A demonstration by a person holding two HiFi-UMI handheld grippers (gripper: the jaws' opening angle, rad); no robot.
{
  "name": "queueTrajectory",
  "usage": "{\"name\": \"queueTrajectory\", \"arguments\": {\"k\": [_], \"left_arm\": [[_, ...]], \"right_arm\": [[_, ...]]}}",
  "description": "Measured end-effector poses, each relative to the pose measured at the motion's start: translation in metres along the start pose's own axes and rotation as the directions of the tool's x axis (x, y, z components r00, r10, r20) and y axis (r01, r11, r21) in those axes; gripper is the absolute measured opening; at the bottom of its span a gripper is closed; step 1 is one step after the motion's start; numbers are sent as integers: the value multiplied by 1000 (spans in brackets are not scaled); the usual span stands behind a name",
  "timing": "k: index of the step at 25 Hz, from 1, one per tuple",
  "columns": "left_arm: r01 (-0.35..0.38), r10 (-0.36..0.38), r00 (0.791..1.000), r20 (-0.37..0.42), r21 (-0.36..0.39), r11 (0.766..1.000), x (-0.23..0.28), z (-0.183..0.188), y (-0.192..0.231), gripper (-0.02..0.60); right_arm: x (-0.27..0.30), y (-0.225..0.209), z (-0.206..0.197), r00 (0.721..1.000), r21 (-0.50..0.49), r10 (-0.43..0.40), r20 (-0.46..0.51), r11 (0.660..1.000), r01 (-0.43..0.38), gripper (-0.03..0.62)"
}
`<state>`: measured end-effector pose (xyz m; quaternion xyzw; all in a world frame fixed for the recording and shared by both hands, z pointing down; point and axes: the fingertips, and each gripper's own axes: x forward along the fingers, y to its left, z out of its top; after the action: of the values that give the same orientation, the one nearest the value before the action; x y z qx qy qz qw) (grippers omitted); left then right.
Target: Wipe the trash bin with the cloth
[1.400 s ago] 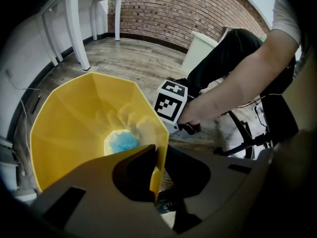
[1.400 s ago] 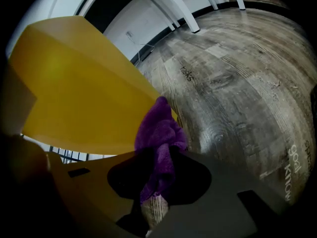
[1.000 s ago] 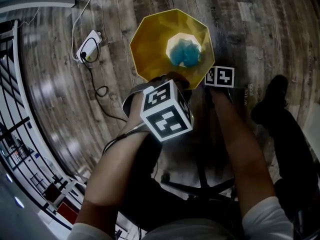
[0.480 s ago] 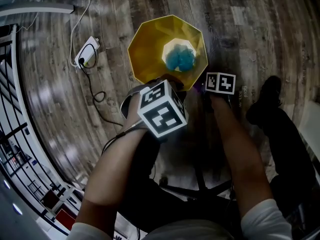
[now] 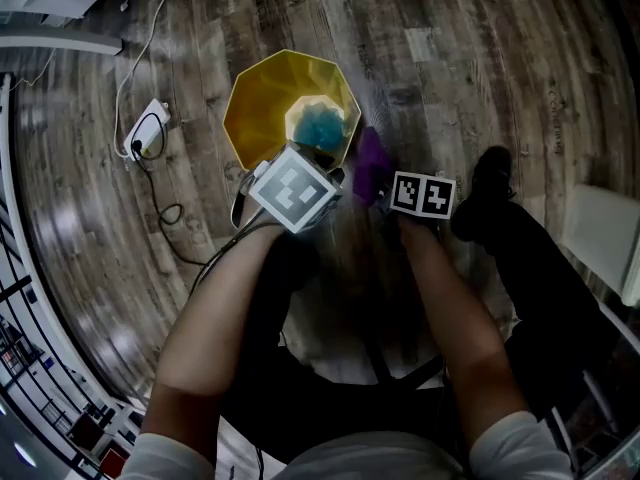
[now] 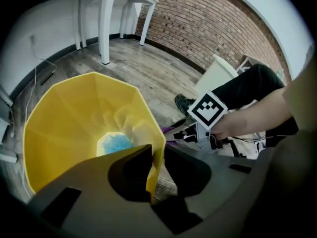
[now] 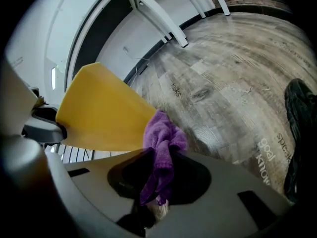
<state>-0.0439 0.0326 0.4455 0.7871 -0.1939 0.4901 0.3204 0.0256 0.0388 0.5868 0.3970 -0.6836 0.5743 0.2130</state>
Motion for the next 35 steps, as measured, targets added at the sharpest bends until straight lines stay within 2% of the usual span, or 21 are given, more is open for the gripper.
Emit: {"name": "queueTrajectory", "arguments": {"k": [2, 5, 9, 11, 16, 19, 22, 25, 29, 35], "left_arm": [[-11, 11, 1000, 17, 43, 999, -6, 5, 2, 78], [-40, 37, 999, 20, 170, 985, -10, 0, 0, 108], [-63, 60, 998, 20, 341, 938, -28, -14, -7, 129], [-70, 78, 997, -6, 386, 920, -34, -32, -3, 140], [-89, 144, 985, -98, 428, 899, -32, -71, 15, 143], [-95, 164, 978, -128, 428, 899, -23, -78, 22, 143], [-63, 135, 981, -140, 427, 902, -13, -76, 15, 141], [-49, 123, 982, -145, 431, 901, -7, -76, 12, 124], [-38, 101, 986, -132, 411, 911, -4, -69, 11, 58], [7, 43, 992, -117, 396, 918, -1, -64, 2, 49]], "right_arm": [[-13, 5, 2, 1000, 11, 11, 19, 1000, -11, 89], [-30, 14, 7, 998, 17, 29, 51, 999, -30, 89], [-53, 27, 13, 993, 35, 63, 95, 997, -67, 89], [-64, 39, 14, 989, 44, 91, 120, 994, -97, 89], [-85, 76, 8, 975, 52, 157, 158, 985, -167, 89], [-95, 100, 5, 961, 51, 209, 182, 974, -221, 89], [-100, 122, 5, 947, 60, 253, 197, 961, -269, 89], [-98, 132, 6, 945, 54, 267, 191, 958, -282, 89], [-91, 131, 8, 951, 48, 252, 180, 963, -264, 89], [-81, 131, 15, 954, 44, 243, 177, 966, -254, 89]]}}
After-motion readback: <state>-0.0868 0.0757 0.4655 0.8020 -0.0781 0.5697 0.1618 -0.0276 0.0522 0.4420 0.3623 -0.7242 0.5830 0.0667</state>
